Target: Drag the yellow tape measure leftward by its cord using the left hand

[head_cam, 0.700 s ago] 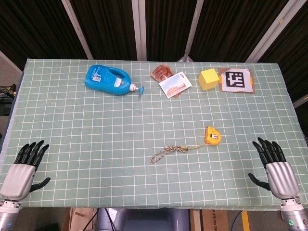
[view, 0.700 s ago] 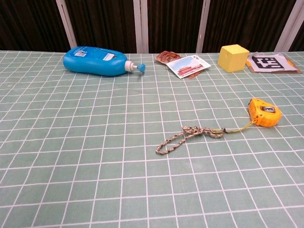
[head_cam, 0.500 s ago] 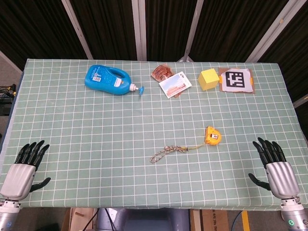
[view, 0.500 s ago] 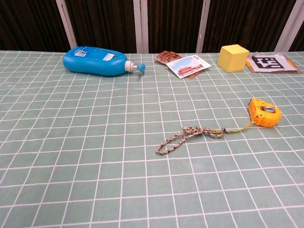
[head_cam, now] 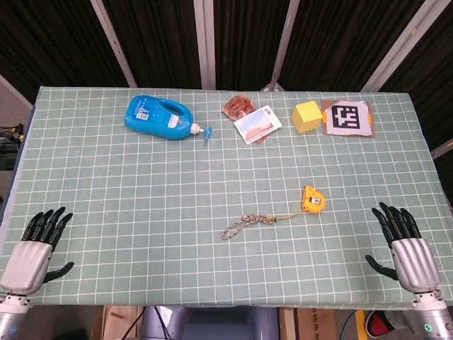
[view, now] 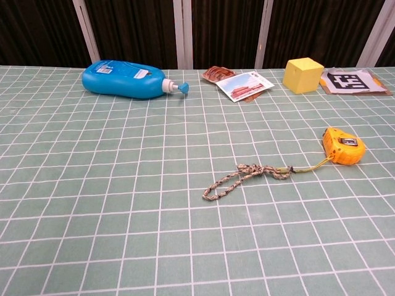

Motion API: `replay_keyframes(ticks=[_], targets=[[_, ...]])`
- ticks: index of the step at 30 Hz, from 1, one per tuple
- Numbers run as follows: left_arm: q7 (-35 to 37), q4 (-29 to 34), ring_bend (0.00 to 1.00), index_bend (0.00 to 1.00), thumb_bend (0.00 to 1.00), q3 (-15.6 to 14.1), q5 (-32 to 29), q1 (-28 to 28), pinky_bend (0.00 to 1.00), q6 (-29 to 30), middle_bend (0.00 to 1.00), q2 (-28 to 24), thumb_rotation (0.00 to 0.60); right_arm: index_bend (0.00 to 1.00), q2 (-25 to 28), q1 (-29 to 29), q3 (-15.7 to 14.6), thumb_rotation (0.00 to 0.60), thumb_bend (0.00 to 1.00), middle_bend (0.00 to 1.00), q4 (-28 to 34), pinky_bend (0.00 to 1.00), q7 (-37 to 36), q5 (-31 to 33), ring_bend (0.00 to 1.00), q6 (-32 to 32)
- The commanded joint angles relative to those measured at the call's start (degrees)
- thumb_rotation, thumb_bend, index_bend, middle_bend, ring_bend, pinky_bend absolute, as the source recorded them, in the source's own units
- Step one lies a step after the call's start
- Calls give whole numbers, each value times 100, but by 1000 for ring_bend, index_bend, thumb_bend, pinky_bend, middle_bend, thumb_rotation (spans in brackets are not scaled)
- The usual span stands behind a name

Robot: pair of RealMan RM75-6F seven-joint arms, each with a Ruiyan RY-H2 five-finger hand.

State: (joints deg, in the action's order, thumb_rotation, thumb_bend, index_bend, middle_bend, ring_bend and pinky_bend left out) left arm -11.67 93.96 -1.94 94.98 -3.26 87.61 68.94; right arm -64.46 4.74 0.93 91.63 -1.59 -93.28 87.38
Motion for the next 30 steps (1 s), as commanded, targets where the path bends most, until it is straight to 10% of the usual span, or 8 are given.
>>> replay_keyframes(ticks=[1,14,30], targets=[[-27,0,0,0,0,29,-14,-51,0,-55,0,16,600,0,20,-17,0,600,219,0,-9,0,-18,10,0,20],[-4,182,0,304,110,467,528,-1246,96,-1073,75,-93,600,0,79,-75,-3,600,219,0,-16,0,-98,31,0,84],[-853,190,0,473,227,1161,-334,-3042,96,-3124,116,937,600,0,102,-62,16,600,219,0,2,0,-233,105,0,6]])
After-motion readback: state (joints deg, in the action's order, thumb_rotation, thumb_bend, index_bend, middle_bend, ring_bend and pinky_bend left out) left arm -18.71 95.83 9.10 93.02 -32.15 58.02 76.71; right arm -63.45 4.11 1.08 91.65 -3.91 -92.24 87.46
